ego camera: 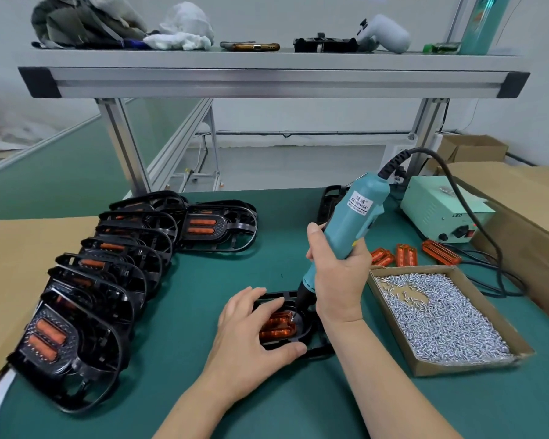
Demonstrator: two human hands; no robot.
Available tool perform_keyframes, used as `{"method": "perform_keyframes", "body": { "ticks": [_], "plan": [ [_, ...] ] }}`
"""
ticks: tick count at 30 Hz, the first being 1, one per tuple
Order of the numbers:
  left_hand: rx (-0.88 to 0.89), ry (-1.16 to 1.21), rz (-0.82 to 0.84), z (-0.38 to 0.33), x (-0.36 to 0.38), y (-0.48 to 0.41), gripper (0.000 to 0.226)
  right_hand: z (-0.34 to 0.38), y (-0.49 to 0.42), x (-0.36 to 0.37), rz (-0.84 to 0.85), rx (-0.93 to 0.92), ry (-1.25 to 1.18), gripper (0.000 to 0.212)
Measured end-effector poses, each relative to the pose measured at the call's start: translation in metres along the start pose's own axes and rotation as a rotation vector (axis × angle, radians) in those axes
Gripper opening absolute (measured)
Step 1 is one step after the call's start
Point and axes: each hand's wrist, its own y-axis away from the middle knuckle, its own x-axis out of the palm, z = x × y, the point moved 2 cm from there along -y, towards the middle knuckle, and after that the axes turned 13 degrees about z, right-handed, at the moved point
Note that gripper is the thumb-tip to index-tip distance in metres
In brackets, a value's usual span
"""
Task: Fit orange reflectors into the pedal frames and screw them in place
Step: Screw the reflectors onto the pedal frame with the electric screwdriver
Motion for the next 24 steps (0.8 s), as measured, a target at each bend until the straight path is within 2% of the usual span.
{"method": "perform_keyframes", "body": {
  "ticks": [10, 20, 24],
  "plan": [
    [-0.002, 0.024, 0.005, -0.001, 0.000, 0.000, 0.089, -0.001, 0.000, 0.002, 0.094, -0.022, 0.024, 0.017],
    [0.004, 0.043, -0.003, -0.001, 0.000, 0.000, 0.088, -0.010, -0.002, 0.004, 0.112, 0.011, 0.028, 0.034],
    [0.004, 0.055, 0.001, -0.001, -0.001, 0.000, 0.087, -0.010, -0.004, 0.001, 0.087, 0.039, 0.012, 0.024]
  ]
}}
